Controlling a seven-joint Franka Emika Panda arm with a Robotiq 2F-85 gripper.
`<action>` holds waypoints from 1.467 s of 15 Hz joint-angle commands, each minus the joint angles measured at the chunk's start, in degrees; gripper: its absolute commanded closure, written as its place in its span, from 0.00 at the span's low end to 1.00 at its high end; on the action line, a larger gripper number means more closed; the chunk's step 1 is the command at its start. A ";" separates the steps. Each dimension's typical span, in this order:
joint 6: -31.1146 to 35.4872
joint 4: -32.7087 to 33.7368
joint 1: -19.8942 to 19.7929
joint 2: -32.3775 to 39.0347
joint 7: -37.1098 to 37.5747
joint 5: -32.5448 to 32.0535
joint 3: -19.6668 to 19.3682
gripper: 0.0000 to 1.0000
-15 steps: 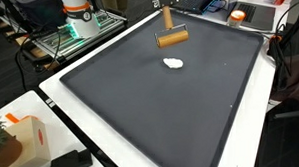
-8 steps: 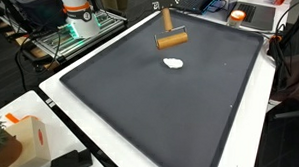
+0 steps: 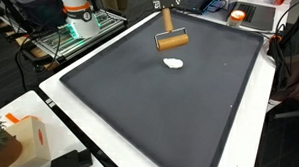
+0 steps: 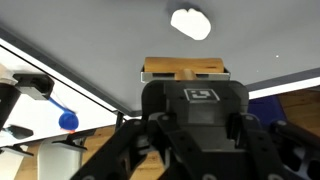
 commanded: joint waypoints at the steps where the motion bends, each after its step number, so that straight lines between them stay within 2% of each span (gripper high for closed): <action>1: 1.42 0.21 -3.67 0.12 5.64 -6.22 4.00 0.78; 9: 2.23 0.00 -7.50 1.95 17.85 -10.39 9.60 0.78; 22: 1.29 0.48 -10.47 3.58 24.68 -13.43 15.09 0.78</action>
